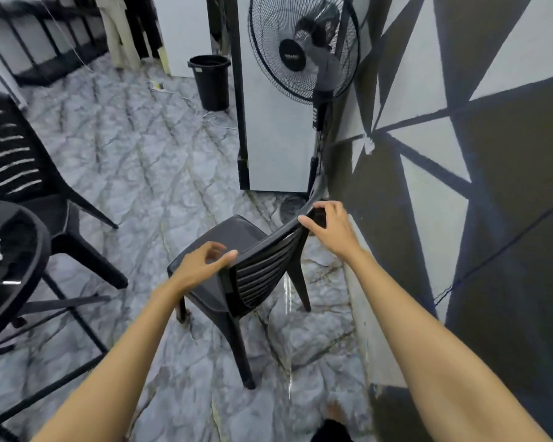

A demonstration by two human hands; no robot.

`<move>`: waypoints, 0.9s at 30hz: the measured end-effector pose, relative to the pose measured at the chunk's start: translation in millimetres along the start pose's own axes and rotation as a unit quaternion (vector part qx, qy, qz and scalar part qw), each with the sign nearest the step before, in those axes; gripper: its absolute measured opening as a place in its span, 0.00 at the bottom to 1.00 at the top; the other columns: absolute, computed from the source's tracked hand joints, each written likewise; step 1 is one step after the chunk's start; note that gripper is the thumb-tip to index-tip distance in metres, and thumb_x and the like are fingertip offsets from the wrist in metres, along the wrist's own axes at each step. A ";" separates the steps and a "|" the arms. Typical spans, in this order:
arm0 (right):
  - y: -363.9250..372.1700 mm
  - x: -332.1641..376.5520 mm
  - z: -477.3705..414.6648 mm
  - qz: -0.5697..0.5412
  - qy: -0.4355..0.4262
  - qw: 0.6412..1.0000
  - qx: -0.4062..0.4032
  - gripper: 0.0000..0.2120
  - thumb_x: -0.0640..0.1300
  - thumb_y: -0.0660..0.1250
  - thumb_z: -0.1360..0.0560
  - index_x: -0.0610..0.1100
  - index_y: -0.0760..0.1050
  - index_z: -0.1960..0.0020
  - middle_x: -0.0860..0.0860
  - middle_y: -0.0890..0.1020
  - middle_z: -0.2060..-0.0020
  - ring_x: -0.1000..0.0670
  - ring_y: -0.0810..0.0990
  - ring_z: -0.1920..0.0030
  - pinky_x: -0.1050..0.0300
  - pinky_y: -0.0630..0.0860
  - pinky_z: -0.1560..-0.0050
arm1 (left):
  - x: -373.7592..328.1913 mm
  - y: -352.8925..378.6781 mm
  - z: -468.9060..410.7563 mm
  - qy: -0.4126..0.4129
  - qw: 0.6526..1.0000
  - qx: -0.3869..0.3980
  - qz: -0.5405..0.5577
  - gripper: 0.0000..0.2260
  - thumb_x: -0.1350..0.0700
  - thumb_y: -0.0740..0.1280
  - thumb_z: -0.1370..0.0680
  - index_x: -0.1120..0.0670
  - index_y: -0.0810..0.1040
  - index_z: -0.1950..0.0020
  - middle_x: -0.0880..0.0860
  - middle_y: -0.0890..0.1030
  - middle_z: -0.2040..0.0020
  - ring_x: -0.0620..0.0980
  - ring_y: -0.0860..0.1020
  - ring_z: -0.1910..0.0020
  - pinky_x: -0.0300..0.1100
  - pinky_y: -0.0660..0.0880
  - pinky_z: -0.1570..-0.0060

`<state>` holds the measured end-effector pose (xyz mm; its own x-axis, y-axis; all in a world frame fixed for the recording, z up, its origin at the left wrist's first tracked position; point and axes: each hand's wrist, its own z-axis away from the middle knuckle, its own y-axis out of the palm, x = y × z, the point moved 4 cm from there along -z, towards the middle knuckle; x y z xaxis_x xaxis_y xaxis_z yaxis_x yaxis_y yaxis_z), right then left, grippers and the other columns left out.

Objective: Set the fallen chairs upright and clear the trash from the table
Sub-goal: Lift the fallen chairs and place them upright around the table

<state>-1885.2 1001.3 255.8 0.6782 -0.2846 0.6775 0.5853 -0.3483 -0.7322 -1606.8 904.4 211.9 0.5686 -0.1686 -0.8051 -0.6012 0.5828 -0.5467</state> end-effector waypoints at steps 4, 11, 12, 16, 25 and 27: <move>-1.9 -14.8 -57.5 0.003 -0.041 0.999 0.029 0.29 0.64 0.62 0.27 0.47 0.68 0.33 0.48 0.67 0.34 0.47 0.65 0.33 0.49 0.63 0.32 | -0.7 4.5 -13.9 -0.021 0.997 0.006 0.069 0.19 0.34 0.66 0.34 0.42 0.79 0.49 0.42 0.82 0.48 0.39 0.79 0.47 0.40 0.72 0.40; 1.5 -45.9 -130.7 -0.036 -0.090 0.988 0.124 0.20 0.59 0.65 0.27 0.49 0.75 0.41 0.50 0.70 0.34 0.49 0.65 0.31 0.50 0.59 0.29 | 0.8 29.8 -8.4 -0.115 0.979 -0.001 0.167 0.16 0.38 0.65 0.31 0.44 0.82 0.48 0.42 0.83 0.47 0.39 0.78 0.45 0.38 0.72 0.43; 1.2 -51.4 -140.5 -0.042 -0.093 0.985 0.140 0.18 0.59 0.66 0.27 0.49 0.76 0.42 0.51 0.70 0.34 0.50 0.65 0.31 0.48 0.59 0.28 | 1.9 34.1 -6.9 -0.123 0.976 -0.015 0.178 0.16 0.39 0.65 0.31 0.44 0.82 0.49 0.42 0.83 0.48 0.40 0.79 0.46 0.37 0.72 0.45; 1.3 -69.1 -174.9 -0.082 -0.102 0.973 0.189 0.13 0.57 0.67 0.27 0.51 0.76 0.46 0.53 0.70 0.35 0.52 0.66 0.32 0.48 0.58 0.28 | 11.3 45.8 2.4 -0.139 0.952 -0.115 0.249 0.15 0.43 0.69 0.30 0.50 0.82 0.49 0.49 0.83 0.46 0.47 0.79 0.44 0.41 0.72 0.43; 11.4 -107.5 -202.8 -0.262 0.076 0.903 0.331 0.16 0.61 0.68 0.33 0.59 0.70 0.48 0.49 0.74 0.41 0.52 0.73 0.46 0.55 0.70 0.45 | 24.9 68.6 13.4 -0.124 0.900 -0.235 0.345 0.35 0.29 0.72 0.44 0.55 0.79 0.49 0.47 0.82 0.46 0.44 0.78 0.47 0.35 0.73 0.48; 14.0 -105.5 -203.3 -0.287 0.078 0.889 0.349 0.20 0.61 0.69 0.36 0.56 0.69 0.48 0.52 0.74 0.47 0.56 0.71 0.55 0.59 0.67 0.53 | 27.2 73.9 19.7 -0.127 0.892 -0.239 0.362 0.34 0.31 0.73 0.42 0.53 0.79 0.48 0.51 0.80 0.46 0.49 0.77 0.45 0.42 0.71 0.42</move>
<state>-2038.9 844.9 188.3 0.1410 -0.3775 0.9152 0.9849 0.1475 -0.0909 -1624.7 958.5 154.1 0.0075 0.3358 -0.9419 -0.9987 0.0503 0.0100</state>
